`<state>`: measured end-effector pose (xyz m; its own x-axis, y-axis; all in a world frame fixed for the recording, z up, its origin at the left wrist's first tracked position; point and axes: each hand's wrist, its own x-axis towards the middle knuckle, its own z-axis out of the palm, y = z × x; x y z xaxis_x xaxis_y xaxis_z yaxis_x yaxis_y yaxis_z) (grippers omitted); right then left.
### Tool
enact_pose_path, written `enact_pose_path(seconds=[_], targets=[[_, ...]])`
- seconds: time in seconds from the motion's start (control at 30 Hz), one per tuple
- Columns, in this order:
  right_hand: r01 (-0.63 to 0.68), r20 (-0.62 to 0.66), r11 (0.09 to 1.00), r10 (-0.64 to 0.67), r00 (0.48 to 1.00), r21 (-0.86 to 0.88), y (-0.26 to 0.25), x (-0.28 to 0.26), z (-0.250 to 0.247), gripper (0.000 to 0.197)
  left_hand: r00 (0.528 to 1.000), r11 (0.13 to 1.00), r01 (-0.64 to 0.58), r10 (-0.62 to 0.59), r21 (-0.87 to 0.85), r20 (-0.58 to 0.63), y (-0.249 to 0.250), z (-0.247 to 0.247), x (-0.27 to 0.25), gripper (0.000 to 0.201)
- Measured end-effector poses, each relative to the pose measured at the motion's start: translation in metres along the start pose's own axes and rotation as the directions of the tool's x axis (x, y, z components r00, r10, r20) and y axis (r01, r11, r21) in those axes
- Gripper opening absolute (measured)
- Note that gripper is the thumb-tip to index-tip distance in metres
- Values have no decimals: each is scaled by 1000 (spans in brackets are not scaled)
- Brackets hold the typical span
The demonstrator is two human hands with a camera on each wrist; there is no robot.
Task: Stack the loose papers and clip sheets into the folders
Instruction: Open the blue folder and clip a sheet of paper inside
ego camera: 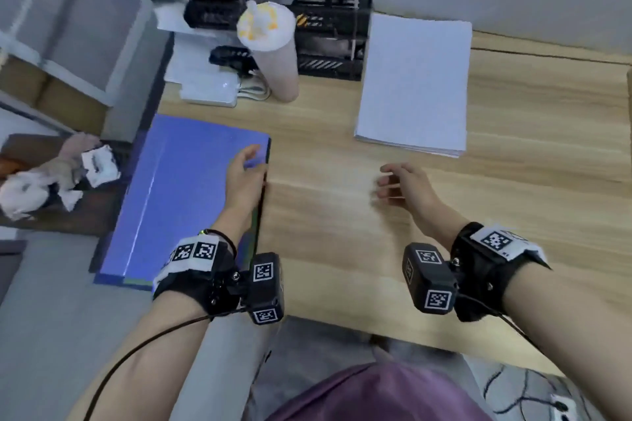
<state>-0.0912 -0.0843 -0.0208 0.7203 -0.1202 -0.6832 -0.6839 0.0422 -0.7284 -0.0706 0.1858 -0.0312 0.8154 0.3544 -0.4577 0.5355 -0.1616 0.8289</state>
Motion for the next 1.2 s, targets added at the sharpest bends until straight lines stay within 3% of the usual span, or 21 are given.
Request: enact_pose_path(seconds=[0.1, 0.2, 0.37, 0.43, 0.53, 0.63, 0.7, 0.8, 0.93, 1.07, 1.2], targets=[[-41, 162, 995, 55, 985, -90, 8, -14, 64, 17, 979, 988, -64, 90, 143, -181, -25, -94, 5, 44], [-46, 297, 978, 107, 949, -204, 23, -22, 120, 10, 946, 911, 33, 103, 410, -306, -62, -168, 4, 53], [-22, 372, 929, 169, 913, -369, 47, -32, 178, 17, 964, 905, 184, -91, 383, -249, -103, -209, -24, 63], [3, 372, 904, 172, 912, -426, 53, -37, 188, 18, 962, 909, 193, -101, 369, -253, -109, -204, -32, 60], [35, 343, 874, 153, 927, -485, 60, -37, 191, 3, 962, 906, 230, -157, 357, -221, -114, -194, -41, 58], [-10, 262, 881, 151, 953, -473, 72, -28, 177, 7, 966, 941, 243, -213, 235, -149, -116, -181, -48, 11], [-43, 188, 880, 148, 971, -472, 80, -26, 164, 4, 968, 951, 237, -216, 197, -126, -116, -169, -54, 7], [-47, 134, 895, 118, 984, -443, 93, -33, 138, 18, 978, 944, 201, -177, 263, -109, -121, -142, -64, 27], [-37, 102, 927, 81, 992, -374, 108, -42, 88, 9, 985, 901, 171, -162, 398, -58, -119, -100, -81, 36], [-89, 2, 976, 92, 996, -199, 124, -49, 28, 14, 993, 864, 111, -119, 491, -15, -113, -47, -103, 55], [-109, -70, 994, 107, 992, -28, 134, -63, -45, 21, 986, 793, -12, -93, 609, 141, -93, 18, -129, 77]])
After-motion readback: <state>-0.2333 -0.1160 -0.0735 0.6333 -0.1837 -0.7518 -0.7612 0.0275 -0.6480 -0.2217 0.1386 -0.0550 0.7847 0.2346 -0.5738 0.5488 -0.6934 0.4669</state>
